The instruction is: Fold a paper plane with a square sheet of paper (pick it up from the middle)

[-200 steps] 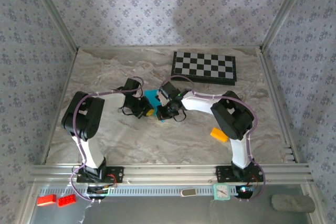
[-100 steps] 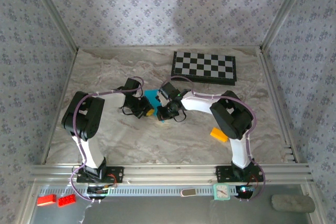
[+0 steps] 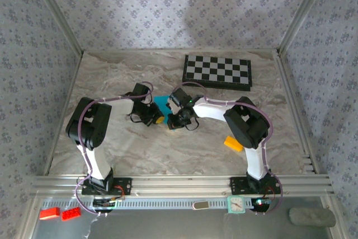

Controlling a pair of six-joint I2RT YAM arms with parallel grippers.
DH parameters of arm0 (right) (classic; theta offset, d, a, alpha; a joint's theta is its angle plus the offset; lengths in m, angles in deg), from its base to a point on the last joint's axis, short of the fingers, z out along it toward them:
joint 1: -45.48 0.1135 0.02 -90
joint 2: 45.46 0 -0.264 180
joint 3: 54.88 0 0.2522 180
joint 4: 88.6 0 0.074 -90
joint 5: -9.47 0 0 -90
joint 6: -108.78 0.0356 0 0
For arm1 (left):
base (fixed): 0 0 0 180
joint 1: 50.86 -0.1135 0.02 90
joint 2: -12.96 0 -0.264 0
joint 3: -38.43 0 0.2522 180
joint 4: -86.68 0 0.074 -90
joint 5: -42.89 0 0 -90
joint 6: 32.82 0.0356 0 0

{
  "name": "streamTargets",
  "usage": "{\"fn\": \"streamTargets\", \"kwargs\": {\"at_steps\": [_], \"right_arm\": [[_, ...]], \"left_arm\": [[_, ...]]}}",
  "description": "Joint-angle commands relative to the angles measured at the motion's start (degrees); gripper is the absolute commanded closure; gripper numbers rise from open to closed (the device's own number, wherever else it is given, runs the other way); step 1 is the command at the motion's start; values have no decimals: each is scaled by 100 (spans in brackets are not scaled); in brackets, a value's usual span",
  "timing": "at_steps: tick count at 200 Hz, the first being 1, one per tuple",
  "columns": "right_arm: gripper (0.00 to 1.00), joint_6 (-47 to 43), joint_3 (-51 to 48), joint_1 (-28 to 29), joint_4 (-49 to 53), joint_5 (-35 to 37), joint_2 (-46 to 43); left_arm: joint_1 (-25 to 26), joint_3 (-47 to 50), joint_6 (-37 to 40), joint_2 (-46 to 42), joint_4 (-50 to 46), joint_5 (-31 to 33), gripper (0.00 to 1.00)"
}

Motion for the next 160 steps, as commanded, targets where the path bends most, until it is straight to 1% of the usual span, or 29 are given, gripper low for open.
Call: {"fn": "streamTargets", "kwargs": {"at_steps": [1, 20, 23, 34, 70, 115, 151, 160], "right_arm": [[92, -82, -218, -16, 355, -76, 48], [91, -83, -345, -17, 311, -155, -43], [91, -83, -537, -19, 302, -170, -64], [91, -67, -741, -19, 196, -186, -163], [91, -71, -1170, -57, -3, -234, -497], [91, 66, -798, -94, -390, -276, -939], [92, 96, -447, -122, -357, -194, -514], [92, 127, -161, -122, -321, -141, -408]], "left_arm": [[-45, 159, 19, 307, -517, 472, 90], [-72, 171, 28, 309, -535, 479, 91], [-79, 160, 35, 309, -541, 476, 91], [-89, 160, 57, 309, -550, 479, 91], [-99, 107, 133, 309, -588, 436, 91], [-77, 11, 195, 289, -665, 373, 91], [-64, -12, 206, 318, -666, 347, 91], [-59, -17, 203, 315, -664, 338, 91]]}}
